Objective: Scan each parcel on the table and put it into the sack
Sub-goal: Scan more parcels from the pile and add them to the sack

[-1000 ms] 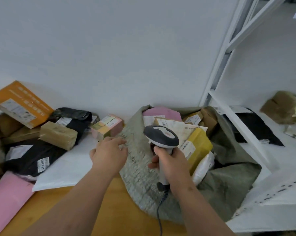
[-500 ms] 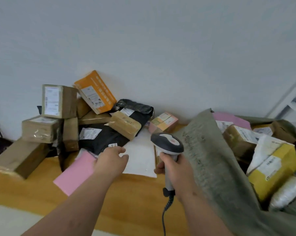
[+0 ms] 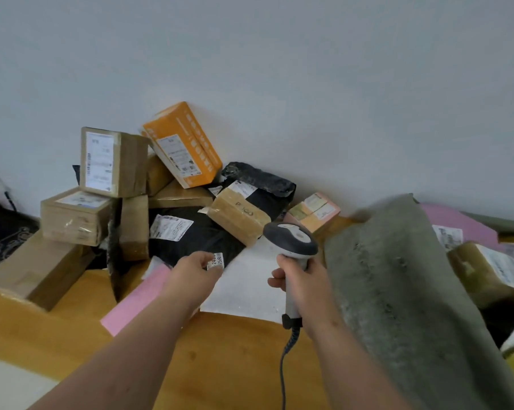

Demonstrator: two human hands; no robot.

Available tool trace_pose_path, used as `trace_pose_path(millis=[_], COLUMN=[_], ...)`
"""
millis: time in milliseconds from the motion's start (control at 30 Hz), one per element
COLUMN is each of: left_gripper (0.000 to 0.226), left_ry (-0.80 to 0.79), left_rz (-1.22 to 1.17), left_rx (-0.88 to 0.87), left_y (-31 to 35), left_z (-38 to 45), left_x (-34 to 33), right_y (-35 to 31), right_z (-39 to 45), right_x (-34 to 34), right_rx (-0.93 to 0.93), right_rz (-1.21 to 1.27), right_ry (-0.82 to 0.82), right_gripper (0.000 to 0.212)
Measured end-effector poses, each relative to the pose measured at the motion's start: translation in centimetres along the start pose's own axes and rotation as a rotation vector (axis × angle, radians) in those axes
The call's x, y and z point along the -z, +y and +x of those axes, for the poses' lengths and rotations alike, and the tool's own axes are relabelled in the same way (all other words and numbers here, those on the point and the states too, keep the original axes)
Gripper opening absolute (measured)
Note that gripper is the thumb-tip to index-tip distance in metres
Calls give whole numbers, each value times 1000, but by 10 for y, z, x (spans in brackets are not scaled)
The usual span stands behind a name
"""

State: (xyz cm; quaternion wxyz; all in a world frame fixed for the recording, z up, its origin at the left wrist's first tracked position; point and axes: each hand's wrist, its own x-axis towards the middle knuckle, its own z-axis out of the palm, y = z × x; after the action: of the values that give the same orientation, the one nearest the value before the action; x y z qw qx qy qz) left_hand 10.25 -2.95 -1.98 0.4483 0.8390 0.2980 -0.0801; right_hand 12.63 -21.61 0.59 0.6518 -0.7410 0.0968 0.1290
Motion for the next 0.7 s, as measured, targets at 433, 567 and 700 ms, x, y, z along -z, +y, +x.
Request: trace_pose_path(millis=[433,567,700], left_gripper=[65,75,73], left_ry=[47,68,-6], left_rz=[-46,-89,-109], left_rx=[23,60,56], left_y=[45,47,53], left_z=[115,142,165], left_x=[-12,-9,-9], right_y=[-13,-4,7], right_z=[139,162,175], right_x=[-20,-32,-45], right_rx=[-137,-245,-288], right_rz=[38,53,100], right_ry=[-51,-68,-41], right_gripper=[16,26,18])
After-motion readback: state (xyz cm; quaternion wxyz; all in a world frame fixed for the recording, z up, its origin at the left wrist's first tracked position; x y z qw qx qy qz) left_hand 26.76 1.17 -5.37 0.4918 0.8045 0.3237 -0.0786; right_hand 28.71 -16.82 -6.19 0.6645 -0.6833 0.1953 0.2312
